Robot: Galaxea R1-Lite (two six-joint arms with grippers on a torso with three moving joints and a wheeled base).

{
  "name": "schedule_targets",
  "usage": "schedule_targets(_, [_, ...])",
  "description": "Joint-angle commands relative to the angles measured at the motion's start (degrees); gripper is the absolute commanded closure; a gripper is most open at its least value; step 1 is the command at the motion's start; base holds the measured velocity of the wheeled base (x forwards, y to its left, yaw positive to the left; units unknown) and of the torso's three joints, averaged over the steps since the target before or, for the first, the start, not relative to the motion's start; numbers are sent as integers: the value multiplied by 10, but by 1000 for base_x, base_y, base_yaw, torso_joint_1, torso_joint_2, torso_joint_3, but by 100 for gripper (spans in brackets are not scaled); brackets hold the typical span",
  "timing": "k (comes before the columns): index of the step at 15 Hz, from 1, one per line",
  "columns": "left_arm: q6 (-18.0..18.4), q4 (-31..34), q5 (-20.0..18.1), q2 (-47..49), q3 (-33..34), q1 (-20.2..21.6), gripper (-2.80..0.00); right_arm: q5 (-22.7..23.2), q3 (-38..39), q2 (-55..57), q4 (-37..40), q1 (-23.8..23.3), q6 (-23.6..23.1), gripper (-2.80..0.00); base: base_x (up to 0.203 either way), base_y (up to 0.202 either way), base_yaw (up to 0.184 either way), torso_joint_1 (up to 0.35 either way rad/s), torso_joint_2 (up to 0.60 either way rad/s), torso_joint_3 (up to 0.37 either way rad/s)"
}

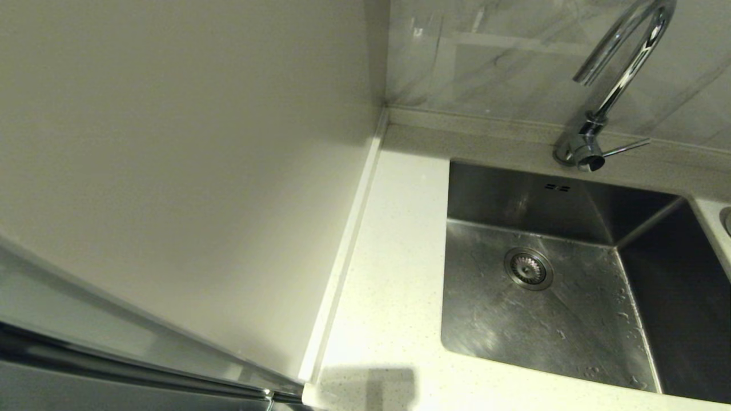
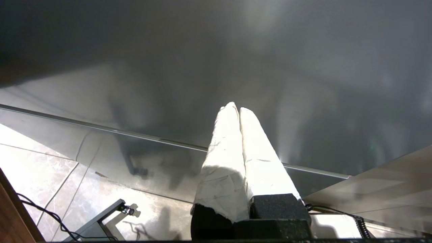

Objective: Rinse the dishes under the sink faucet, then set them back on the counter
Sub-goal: Put a bowl into the sink

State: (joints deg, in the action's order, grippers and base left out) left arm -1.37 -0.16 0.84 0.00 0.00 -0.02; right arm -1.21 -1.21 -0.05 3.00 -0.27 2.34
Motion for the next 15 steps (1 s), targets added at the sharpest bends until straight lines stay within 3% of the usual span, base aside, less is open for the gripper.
schedule_targets(1, [0,0,1,-2,0,-1,0,-1,0,0,0,0,-8,0,0,0,0,0,0,0])
schedule_targets(3, [0,0,1,-2,0,0,0,-1,-28,2,4,0,-5,0,0,0,0,0,0,0])
schedule_targets(6, [0,0,0,-2,0,0,0,-2,-129,62,25,0,7,0,0,0,0,0,0,0])
schedule_targets(10, [0,0,0,-2,0,0,0,-54,-305,257,99,0,33,0,0,0,0,0,0,0])
schedule_targets(15, [0,0,0,-2,0,0,0,-76,-501,553,199,-2,37,0,0,0,0,0,0,0])
